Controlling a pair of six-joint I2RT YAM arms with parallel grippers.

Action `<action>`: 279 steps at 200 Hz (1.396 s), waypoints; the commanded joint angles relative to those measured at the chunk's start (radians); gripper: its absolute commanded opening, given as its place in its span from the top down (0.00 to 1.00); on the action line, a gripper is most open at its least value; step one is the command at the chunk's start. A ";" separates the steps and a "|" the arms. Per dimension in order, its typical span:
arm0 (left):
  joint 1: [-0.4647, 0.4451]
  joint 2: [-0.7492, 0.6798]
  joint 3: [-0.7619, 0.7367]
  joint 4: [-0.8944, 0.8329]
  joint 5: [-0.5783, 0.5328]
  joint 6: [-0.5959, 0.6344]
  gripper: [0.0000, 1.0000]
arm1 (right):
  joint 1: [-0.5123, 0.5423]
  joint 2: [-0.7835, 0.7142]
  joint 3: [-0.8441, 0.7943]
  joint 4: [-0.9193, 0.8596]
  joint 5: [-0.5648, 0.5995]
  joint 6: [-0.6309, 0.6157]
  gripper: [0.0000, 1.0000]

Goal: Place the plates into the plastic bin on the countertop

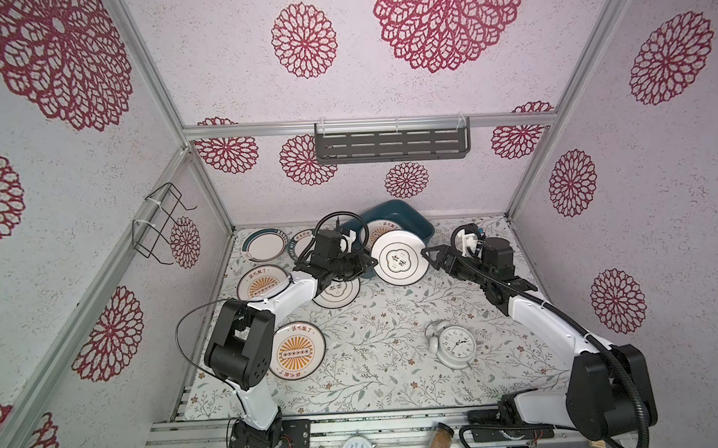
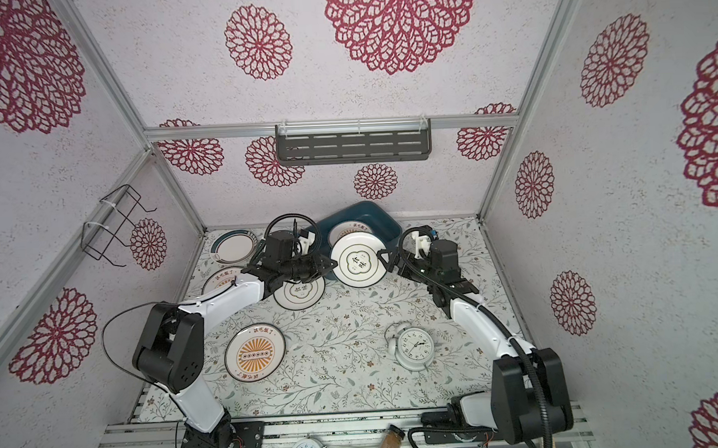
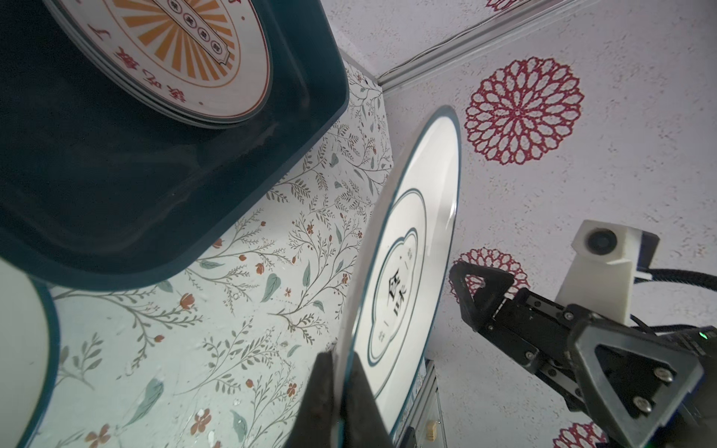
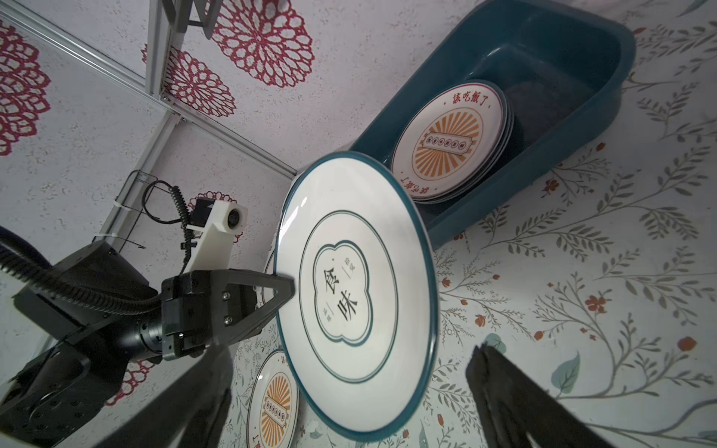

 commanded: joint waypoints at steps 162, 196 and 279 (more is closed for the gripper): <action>0.108 0.675 0.931 -0.334 -0.130 -0.062 0.89 | -0.005 -0.317 0.003 -0.281 0.217 -0.122 0.01; 0.102 0.731 0.973 -0.304 -0.141 -0.107 0.88 | -0.005 -0.314 0.004 -0.285 0.217 -0.121 0.01; 0.090 0.781 0.997 -0.296 -0.144 -0.146 0.85 | -0.006 -0.314 0.000 -0.286 0.221 -0.113 0.01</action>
